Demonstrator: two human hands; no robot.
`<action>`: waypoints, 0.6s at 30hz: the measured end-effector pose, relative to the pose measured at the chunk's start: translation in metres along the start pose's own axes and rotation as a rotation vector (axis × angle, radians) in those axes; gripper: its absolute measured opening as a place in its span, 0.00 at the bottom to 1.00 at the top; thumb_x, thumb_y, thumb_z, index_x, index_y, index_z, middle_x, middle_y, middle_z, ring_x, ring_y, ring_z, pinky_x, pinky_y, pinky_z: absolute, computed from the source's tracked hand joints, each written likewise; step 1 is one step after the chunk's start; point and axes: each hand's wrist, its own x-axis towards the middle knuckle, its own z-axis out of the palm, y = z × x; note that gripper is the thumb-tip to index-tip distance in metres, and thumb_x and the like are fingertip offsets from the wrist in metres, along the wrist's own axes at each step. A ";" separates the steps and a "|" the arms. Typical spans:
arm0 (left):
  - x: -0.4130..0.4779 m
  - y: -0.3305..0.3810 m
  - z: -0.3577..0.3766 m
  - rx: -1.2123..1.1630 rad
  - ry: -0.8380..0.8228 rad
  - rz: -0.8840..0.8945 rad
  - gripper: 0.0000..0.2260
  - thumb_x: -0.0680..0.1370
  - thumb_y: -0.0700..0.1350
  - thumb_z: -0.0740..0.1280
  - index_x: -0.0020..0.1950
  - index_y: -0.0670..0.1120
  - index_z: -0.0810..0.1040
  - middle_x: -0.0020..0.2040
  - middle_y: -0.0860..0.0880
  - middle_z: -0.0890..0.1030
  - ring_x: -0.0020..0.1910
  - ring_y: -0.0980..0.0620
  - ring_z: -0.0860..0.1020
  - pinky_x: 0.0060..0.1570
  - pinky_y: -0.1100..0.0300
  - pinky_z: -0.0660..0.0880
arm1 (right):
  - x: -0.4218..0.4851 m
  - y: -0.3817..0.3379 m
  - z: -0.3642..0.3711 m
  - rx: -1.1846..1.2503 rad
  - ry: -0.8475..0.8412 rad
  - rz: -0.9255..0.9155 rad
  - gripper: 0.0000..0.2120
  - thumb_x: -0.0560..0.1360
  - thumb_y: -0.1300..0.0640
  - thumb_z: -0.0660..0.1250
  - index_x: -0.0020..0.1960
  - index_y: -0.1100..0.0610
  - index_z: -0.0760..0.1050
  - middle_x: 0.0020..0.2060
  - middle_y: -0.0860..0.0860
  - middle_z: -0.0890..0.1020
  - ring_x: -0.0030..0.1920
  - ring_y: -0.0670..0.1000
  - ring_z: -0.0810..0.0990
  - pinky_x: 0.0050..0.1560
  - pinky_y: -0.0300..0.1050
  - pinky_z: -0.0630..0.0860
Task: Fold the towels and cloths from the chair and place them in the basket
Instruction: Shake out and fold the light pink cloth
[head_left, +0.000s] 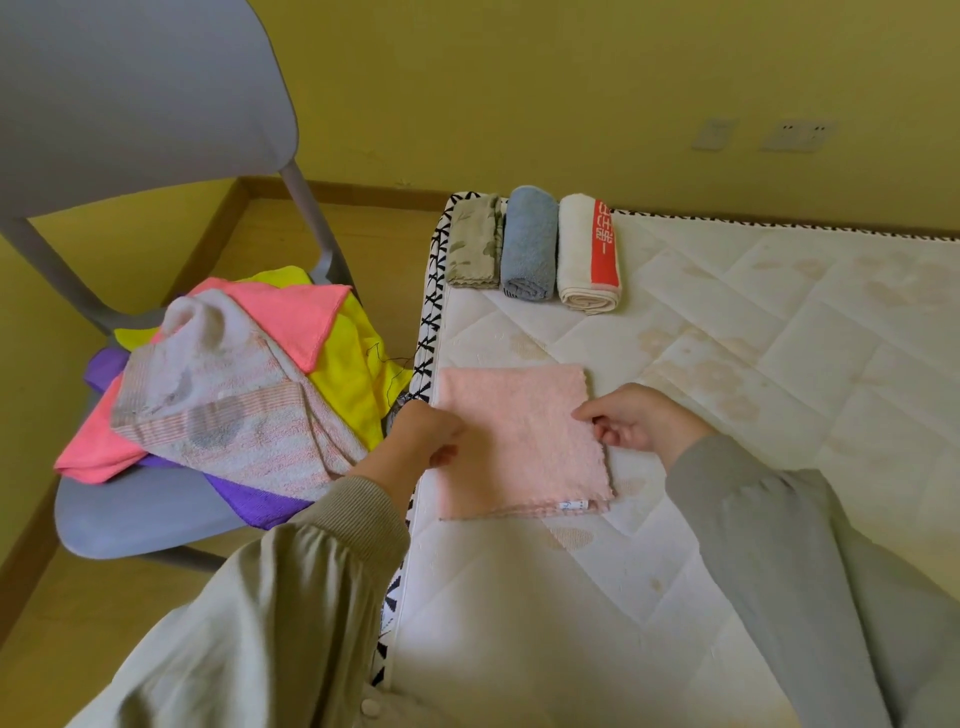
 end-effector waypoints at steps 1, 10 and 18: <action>0.001 0.001 0.000 -0.034 -0.006 -0.008 0.05 0.77 0.37 0.67 0.45 0.38 0.71 0.34 0.44 0.74 0.28 0.51 0.73 0.27 0.62 0.73 | 0.001 -0.003 -0.001 0.009 -0.023 0.021 0.06 0.73 0.67 0.70 0.40 0.61 0.73 0.29 0.52 0.72 0.19 0.43 0.70 0.19 0.33 0.67; 0.004 -0.003 0.000 -0.247 -0.064 -0.018 0.09 0.71 0.28 0.70 0.42 0.38 0.73 0.23 0.44 0.78 0.17 0.54 0.74 0.26 0.63 0.76 | 0.001 0.006 0.009 0.289 -0.134 0.057 0.05 0.75 0.72 0.64 0.49 0.66 0.71 0.39 0.58 0.78 0.26 0.47 0.82 0.23 0.32 0.74; 0.003 -0.035 -0.002 -0.628 -0.119 0.087 0.07 0.74 0.26 0.63 0.46 0.36 0.77 0.39 0.38 0.81 0.31 0.50 0.82 0.34 0.63 0.81 | -0.001 0.039 0.019 0.583 -0.140 -0.139 0.12 0.76 0.74 0.59 0.58 0.67 0.70 0.50 0.60 0.80 0.41 0.54 0.84 0.36 0.39 0.81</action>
